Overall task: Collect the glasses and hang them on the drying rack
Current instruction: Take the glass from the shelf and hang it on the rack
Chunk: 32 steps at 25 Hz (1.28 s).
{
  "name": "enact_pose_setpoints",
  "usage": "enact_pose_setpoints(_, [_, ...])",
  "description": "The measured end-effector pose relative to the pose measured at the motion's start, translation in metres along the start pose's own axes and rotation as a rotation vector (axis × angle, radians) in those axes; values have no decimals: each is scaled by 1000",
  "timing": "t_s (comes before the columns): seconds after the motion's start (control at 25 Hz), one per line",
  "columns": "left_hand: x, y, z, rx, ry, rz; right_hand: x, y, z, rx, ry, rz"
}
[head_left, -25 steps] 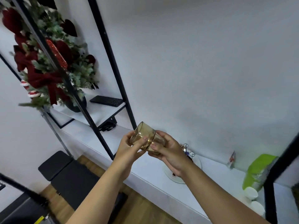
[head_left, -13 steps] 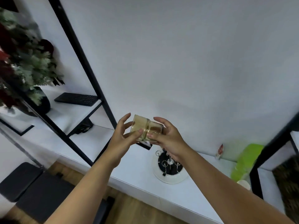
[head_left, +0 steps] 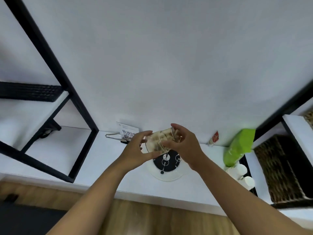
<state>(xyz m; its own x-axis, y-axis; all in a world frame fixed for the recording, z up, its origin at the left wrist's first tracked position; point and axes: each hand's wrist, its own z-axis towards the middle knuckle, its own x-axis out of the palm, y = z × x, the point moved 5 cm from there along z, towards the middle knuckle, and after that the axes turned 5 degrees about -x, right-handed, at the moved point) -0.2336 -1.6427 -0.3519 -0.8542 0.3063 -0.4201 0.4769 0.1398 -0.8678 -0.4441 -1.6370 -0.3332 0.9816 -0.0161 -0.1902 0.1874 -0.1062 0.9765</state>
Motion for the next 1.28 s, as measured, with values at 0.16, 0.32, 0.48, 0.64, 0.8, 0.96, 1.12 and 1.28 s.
enact_pose_setpoints(0.16, [33,11,14,118,-28,139,7,-37,-6,7,-90,-223])
enact_pose_setpoints(0.32, [78,47,21,119,-84,192,25,-73,-14,-13,-112,-357])
enact_pose_setpoints(0.48, [98,72,27,96,-197,190,39,-99,-14,-33,-132,-490])
enact_pose_setpoints(0.64, [110,89,31,71,-209,133,45,-121,-12,-21,-126,-573])
enact_pose_setpoints(0.8, [119,108,39,46,-189,93,47,-140,-9,-8,-66,-589])
enact_pose_setpoints(0.96, [125,133,51,21,-173,-50,47,-159,-7,14,-28,-600])
enact_pose_setpoints(1.12, [132,148,61,33,-178,-123,49,-172,-1,49,-54,-590])
enact_pose_setpoints(1.28, [142,161,69,16,-161,-149,52,-183,4,61,-81,-587])
